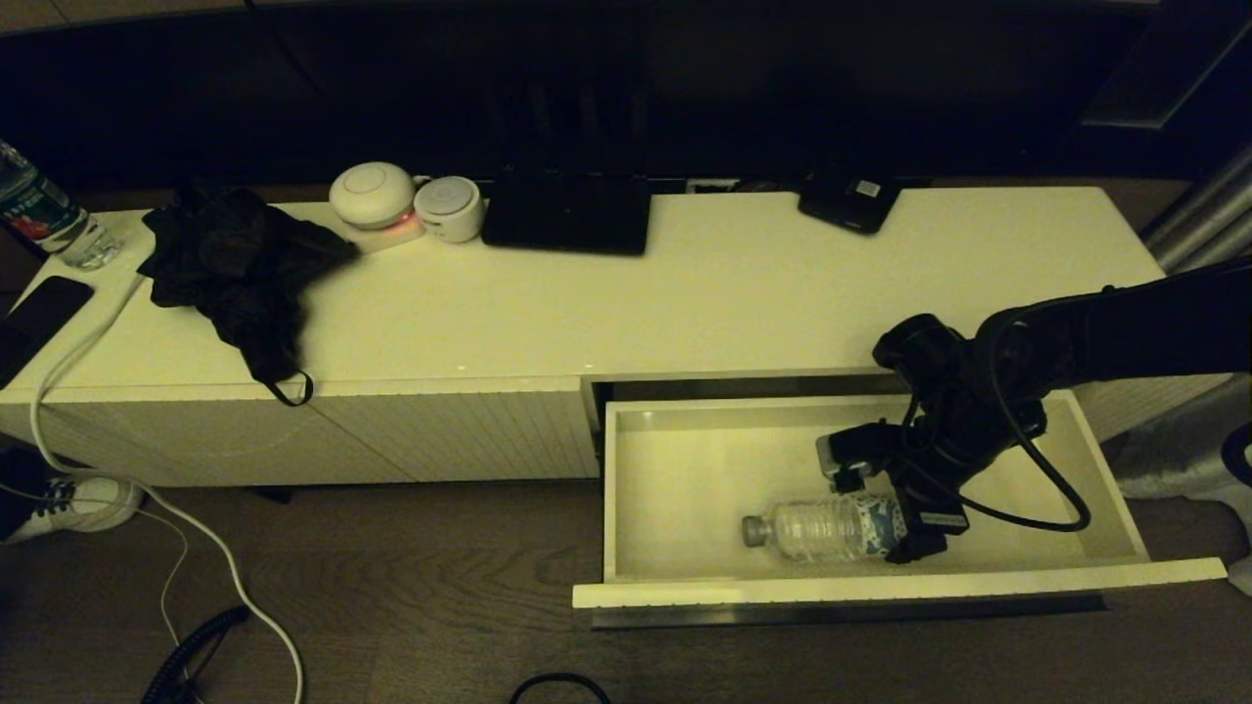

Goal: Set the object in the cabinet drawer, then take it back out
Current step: Take the mineral water out of the drawer and put it on the table

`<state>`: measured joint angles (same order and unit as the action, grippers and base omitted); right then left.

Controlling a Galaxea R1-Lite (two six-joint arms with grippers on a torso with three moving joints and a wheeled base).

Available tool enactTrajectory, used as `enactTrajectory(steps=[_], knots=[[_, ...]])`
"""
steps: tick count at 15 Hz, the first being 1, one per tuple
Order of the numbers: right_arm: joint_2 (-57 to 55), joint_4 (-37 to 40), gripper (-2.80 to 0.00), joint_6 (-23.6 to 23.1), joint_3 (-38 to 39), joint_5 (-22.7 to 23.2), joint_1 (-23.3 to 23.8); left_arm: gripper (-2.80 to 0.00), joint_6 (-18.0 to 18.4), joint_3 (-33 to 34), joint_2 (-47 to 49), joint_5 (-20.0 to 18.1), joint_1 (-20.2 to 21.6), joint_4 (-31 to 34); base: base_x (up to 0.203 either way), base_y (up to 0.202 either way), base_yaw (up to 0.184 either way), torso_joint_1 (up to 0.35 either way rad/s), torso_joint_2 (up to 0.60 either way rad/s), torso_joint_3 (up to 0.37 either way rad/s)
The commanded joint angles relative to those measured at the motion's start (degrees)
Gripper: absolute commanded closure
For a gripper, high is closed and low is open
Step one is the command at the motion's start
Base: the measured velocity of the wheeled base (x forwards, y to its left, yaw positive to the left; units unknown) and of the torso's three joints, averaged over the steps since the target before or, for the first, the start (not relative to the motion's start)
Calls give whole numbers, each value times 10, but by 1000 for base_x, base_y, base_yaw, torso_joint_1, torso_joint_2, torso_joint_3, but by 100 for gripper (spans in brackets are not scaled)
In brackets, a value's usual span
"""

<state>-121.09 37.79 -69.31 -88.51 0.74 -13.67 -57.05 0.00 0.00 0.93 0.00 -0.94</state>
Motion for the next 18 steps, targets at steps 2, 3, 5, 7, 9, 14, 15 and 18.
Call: enactTrajectory(steps=[2, 3, 5, 7, 9, 14, 15, 18], knots=[[-3, 2, -280, -4, 8, 0, 0, 0, -3, 0, -1, 0, 0, 0, 0, 0, 0, 0, 0, 0], [-2, 2, -280, -4, 8, 0, 1, 0, -3, 0, -1, 0, 0, 0, 0, 0, 0, 0, 0, 0], [-2, 3, -280, -4, 9, 0, 0, 0, -3, 0, -1, 0, 0, 0, 0, 0, 0, 0, 0, 0], [-1, 3, -280, -4, 9, 0, 0, 0, -3, 0, -1, 0, 0, 0, 0, 0, 0, 0, 0, 0], [-1, 3, -280, -4, 5, 1, 0, 0, -3, 0, -1, 0, 0, 0, 0, 0, 0, 0, 0, 0], [-5, 3, -280, -3, 3, 5, 0, 0, -3, 0, -1, 0, 0, 0, 0, 0, 0, 0, 0, 0], [-6, 3, -280, -3, 1, 5, 0, 0, -3, 0, -1, 0, 0, 0, 0, 0, 0, 0, 0, 0], [-10, 3, -280, -3, -1, 6, 0, 0, -3, 0, -1, 0, 0, 0, 0, 0, 0, 0, 0, 0]])
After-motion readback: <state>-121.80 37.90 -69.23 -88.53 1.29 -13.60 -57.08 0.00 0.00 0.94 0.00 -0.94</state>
